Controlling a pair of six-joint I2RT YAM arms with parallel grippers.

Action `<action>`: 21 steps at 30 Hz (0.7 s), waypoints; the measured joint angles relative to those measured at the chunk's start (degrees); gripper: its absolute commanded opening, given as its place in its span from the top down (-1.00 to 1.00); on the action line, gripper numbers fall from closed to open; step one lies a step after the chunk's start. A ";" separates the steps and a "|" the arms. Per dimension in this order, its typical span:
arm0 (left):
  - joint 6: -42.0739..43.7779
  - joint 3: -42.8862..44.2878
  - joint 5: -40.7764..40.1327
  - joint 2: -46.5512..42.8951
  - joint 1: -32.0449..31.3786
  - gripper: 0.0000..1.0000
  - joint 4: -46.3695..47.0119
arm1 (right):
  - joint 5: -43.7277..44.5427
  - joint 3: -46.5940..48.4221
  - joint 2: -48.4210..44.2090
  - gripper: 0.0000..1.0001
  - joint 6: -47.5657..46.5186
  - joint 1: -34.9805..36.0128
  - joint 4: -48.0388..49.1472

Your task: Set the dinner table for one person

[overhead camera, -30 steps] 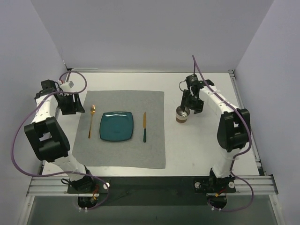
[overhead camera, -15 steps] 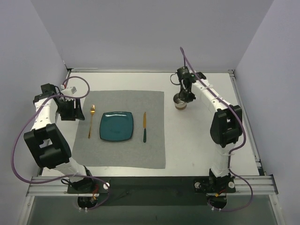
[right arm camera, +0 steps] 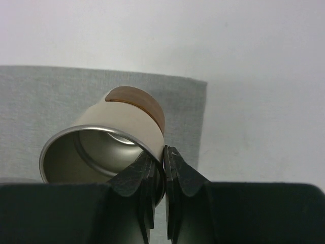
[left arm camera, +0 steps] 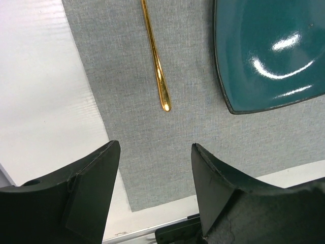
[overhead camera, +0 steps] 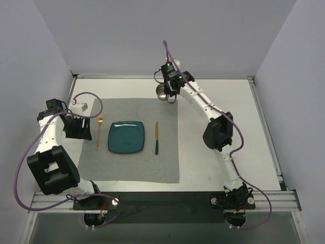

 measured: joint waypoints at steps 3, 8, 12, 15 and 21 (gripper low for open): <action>1.01 -0.39 -0.15 0.00 0.04 -0.37 -0.55 | -1.25 0.00 5.99 1.00 1.51 1.31 -0.59; 2.25 -0.39 -0.15 0.00 0.04 -0.37 -0.63 | -2.56 -0.02 11.41 1.00 4.22 2.14 -1.51; 2.75 -0.39 -0.15 0.00 0.04 -0.37 -0.63 | -2.93 -0.04 11.26 1.00 5.99 2.14 -1.38; 2.91 -0.39 -0.15 0.00 0.04 -0.37 -0.63 | -3.87 -0.26 11.26 0.76 7.02 2.27 -1.36; 3.13 -0.39 -0.13 0.00 0.04 -0.37 -0.66 | -3.85 -0.48 11.15 -1.00 8.55 2.60 -1.70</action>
